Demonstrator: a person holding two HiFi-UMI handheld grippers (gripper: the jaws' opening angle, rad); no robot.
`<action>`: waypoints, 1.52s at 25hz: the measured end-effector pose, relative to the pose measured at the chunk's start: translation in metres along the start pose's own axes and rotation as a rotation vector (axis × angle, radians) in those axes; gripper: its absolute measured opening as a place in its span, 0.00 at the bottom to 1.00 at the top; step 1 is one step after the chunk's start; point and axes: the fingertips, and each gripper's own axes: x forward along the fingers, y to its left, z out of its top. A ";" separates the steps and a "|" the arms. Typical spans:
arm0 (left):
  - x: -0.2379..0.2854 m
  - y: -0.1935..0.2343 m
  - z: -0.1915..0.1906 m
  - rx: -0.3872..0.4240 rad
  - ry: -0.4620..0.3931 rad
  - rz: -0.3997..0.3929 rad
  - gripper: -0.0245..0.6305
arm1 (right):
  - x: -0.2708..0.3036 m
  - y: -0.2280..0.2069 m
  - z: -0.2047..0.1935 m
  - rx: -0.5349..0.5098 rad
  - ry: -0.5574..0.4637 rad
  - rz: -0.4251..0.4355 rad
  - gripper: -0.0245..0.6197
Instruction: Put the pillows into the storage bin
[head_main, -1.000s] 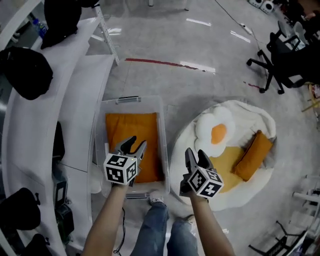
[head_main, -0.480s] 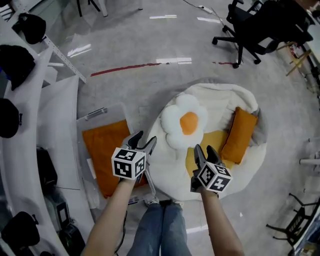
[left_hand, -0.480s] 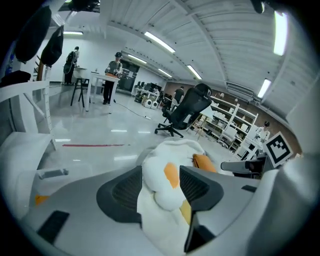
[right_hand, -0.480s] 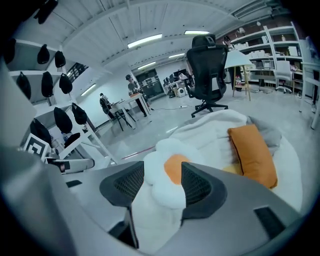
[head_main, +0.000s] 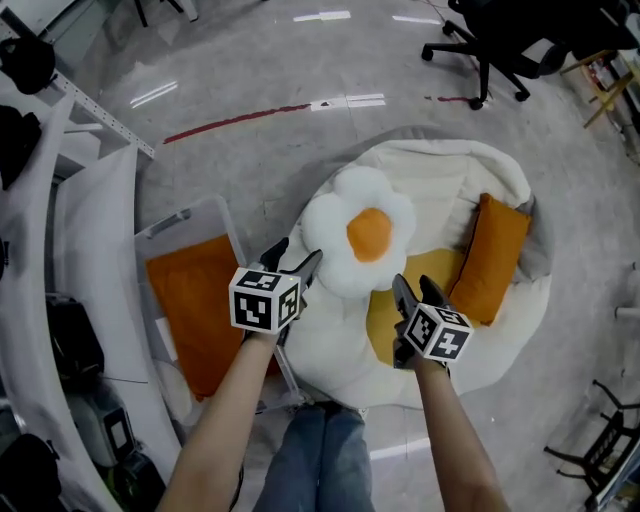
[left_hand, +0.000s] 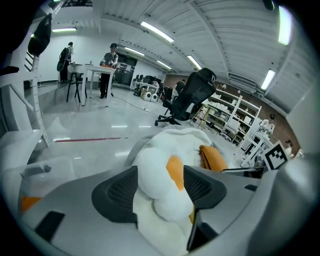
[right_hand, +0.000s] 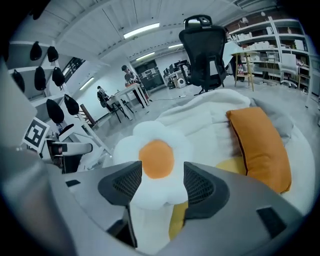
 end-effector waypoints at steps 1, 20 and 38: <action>0.010 0.002 -0.004 0.003 0.004 0.004 0.47 | 0.012 -0.007 -0.006 -0.005 0.009 0.004 0.42; 0.107 0.017 -0.050 0.077 0.116 -0.007 0.26 | 0.130 -0.060 -0.079 0.074 0.158 0.053 0.30; -0.062 0.003 0.020 -0.081 -0.064 0.048 0.18 | 0.000 0.065 0.023 -0.215 0.048 0.080 0.11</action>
